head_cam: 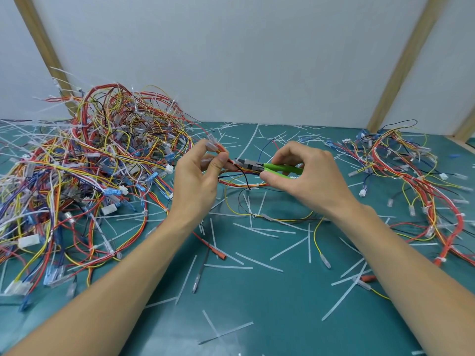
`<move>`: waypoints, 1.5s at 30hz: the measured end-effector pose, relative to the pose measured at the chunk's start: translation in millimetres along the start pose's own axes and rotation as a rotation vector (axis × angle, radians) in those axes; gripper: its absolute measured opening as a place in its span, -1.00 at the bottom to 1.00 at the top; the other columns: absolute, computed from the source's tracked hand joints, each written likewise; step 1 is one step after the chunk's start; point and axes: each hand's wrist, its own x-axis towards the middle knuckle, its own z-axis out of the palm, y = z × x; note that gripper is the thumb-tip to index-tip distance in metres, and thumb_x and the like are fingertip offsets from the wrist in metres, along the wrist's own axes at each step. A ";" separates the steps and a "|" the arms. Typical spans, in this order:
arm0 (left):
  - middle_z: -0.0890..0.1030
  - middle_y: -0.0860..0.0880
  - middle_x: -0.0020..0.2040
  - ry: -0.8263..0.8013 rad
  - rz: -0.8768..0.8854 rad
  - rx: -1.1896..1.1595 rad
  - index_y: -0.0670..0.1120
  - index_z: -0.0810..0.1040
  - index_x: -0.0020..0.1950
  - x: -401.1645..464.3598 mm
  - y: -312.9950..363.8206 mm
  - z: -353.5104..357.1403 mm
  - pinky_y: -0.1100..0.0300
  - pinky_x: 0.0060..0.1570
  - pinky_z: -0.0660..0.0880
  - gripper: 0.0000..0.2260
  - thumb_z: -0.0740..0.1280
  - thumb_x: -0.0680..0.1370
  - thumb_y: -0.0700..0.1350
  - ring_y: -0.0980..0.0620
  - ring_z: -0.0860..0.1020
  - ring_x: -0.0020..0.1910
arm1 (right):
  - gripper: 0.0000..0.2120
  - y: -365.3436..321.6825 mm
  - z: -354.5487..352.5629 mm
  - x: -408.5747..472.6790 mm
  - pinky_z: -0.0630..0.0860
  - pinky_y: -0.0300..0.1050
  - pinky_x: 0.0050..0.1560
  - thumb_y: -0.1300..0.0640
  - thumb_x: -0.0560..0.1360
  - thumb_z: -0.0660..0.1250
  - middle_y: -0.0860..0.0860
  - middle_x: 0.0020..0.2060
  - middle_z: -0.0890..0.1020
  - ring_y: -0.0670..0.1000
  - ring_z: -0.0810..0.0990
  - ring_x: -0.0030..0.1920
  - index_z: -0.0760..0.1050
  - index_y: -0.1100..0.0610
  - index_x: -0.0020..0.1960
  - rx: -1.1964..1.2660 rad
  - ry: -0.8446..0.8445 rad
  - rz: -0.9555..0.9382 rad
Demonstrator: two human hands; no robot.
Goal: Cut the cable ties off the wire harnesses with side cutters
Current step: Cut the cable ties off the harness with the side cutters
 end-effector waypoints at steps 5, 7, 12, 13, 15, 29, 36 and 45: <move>0.68 -0.09 -0.16 0.007 -0.006 0.025 -0.24 0.47 0.01 0.1 -0.9 -0.4 0.20 -0.09 0.58 -0.92 0.31 0.64 -0.23 0.03 0.72 -0.16 | -0.73 -1.2 0.4 -0.2 0.39 -0.42 -0.22 -0.17 0.36 0.58 -0.19 -0.32 0.69 -0.15 0.65 -0.26 0.61 -0.03 -0.16 0.048 -0.023 0.008; 0.68 0.01 -0.20 0.004 -0.004 0.045 -0.26 0.47 0.02 0.0 -1.6 -0.5 0.17 -0.07 0.58 -0.91 0.31 0.64 -0.23 0.04 0.72 -0.17 | -0.78 -1.6 0.3 -0.4 0.39 -0.43 -0.25 -0.14 0.38 0.59 -0.18 -0.35 0.68 -0.15 0.64 -0.29 0.65 -0.03 -0.18 0.051 -0.047 0.007; 0.69 0.02 -0.23 -0.011 -0.003 0.046 -0.27 0.47 0.00 -1.1 -1.8 0.9 0.26 -0.09 0.55 -0.92 0.31 0.64 -0.26 0.05 0.72 -0.18 | -0.77 -0.8 -0.9 -0.2 0.46 -0.32 -0.26 -0.14 0.37 0.58 -0.16 -0.38 0.67 -0.13 0.62 -0.34 0.64 -0.01 -0.24 0.032 -0.057 0.022; 0.69 0.05 -0.25 -0.014 -0.003 0.048 -0.28 0.47 0.00 -1.4 -2.0 1.1 0.27 -0.10 0.54 -0.92 0.31 0.64 -0.27 0.05 0.72 -0.18 | -0.77 -1.1 -0.8 -0.1 0.49 -0.27 -0.24 -0.13 0.37 0.58 -0.16 -0.37 0.68 -0.13 0.62 -0.33 0.63 0.00 -0.24 0.023 -0.058 0.024; 0.69 0.09 -0.28 -0.016 -0.003 0.054 -0.28 0.47 0.00 -2.1 -2.0 1.1 0.28 -0.09 0.55 -0.92 0.31 0.64 -0.27 0.06 0.72 -0.18 | -0.76 -2.0 -0.5 -0.2 0.55 -0.18 -0.20 -0.11 0.37 0.58 -0.14 -0.35 0.69 -0.10 0.64 -0.31 0.62 0.02 -0.25 0.017 -0.066 0.030; 0.74 0.01 -0.23 0.088 -0.130 -0.082 -0.07 0.48 -0.06 0.3 -4.2 0.1 0.25 -0.01 0.60 -0.90 0.31 0.65 -0.18 0.05 0.72 -0.11 | -0.81 0.2 -16.6 5.3 0.56 -0.12 -0.20 -0.01 0.43 0.52 -0.05 -0.31 0.69 -0.06 0.61 -0.30 0.67 0.12 -0.11 0.482 -0.320 0.189; 0.73 0.02 -0.25 0.216 -0.180 -0.101 -0.22 0.54 0.04 6.2 -10.6 -6.8 0.33 -0.10 0.55 -0.87 0.33 0.65 -0.15 0.08 0.71 -0.14 | -0.73 -26.2 5.1 -12.1 0.60 -0.07 0.05 -0.25 0.35 0.47 -0.24 -0.22 0.72 -0.19 0.69 -0.11 0.69 -0.10 -0.10 -0.106 -0.300 -0.115; 0.73 0.00 -0.23 0.349 -0.369 -0.230 -0.10 0.57 -0.02 12.1 -6.0 -12.1 0.11 0.04 0.61 -0.90 0.35 0.64 -0.09 0.08 0.71 -0.16 | -0.69 -21.4 14.9 -16.2 0.56 -0.09 0.06 -0.28 0.37 0.50 -0.24 -0.15 0.69 -0.18 0.60 -0.02 0.64 -0.12 -0.02 -0.145 -0.561 -0.081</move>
